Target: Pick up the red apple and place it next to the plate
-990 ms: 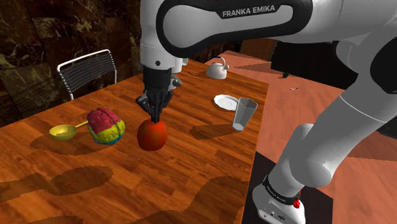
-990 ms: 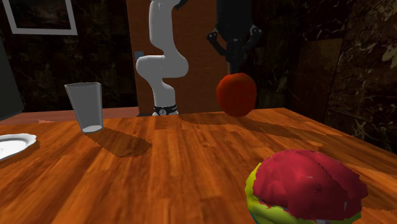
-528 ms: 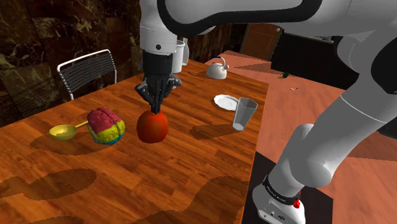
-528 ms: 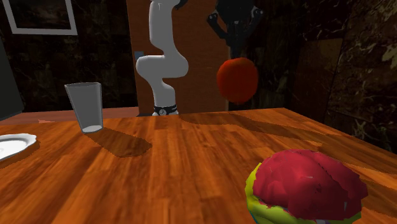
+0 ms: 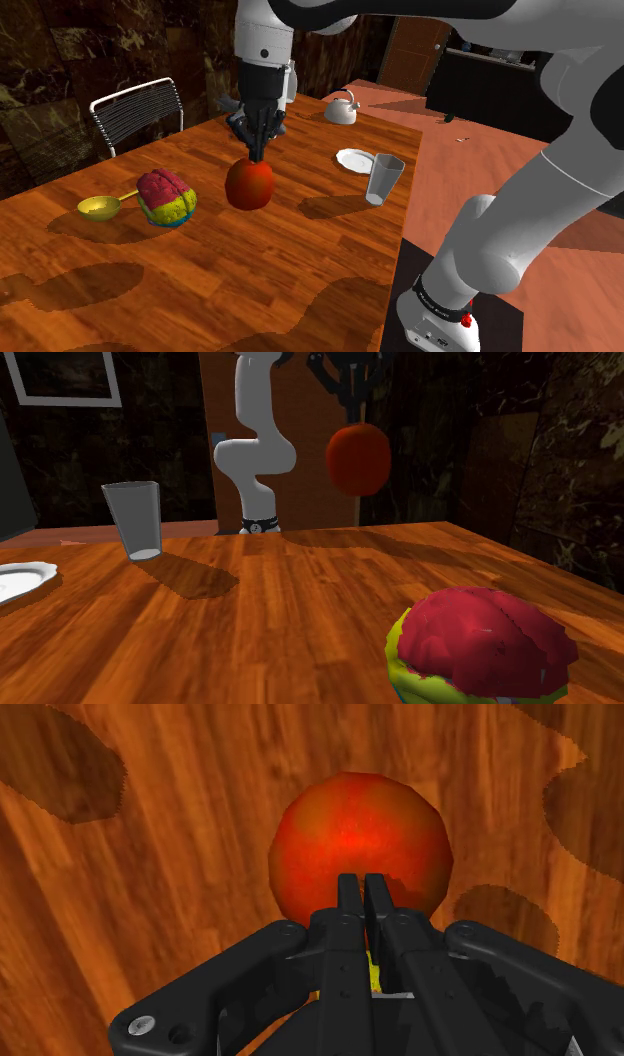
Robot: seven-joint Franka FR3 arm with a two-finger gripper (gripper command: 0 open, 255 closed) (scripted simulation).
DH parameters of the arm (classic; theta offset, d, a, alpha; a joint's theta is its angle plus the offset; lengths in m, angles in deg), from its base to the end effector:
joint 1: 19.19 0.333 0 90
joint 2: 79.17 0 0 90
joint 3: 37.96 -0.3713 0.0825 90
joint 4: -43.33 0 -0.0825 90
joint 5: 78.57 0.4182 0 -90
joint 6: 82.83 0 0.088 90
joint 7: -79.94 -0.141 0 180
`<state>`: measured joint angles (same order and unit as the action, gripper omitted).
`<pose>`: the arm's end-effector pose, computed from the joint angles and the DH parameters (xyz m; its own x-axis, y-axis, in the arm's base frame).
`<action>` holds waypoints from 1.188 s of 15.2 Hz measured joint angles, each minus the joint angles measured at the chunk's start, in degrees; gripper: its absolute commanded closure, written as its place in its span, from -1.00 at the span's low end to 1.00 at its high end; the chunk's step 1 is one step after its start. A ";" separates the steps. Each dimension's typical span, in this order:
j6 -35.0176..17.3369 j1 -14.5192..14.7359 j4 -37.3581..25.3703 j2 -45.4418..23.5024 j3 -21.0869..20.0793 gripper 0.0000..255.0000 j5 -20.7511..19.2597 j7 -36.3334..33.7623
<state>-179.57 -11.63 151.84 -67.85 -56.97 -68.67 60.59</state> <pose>0.4520 0.2663 0.5956 0.9936 0.0998 -0.0532 0.0945 -0.9910 -0.0947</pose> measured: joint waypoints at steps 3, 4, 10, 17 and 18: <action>0.85 -1.57 2.59 2.90 2.88 1.00 0.13 4.44; 1.14 -2.02 3.53 3.94 3.79 1.00 0.15 5.83; 2.40 -4.97 6.99 7.57 9.37 1.00 -1.05 14.10; 3.66 -8.64 9.67 10.33 16.35 1.00 -3.66 24.07; 3.86 -9.12 9.10 9.84 17.22 1.00 -4.08 25.31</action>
<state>-175.71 -20.75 160.94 -58.01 -39.75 -72.75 85.90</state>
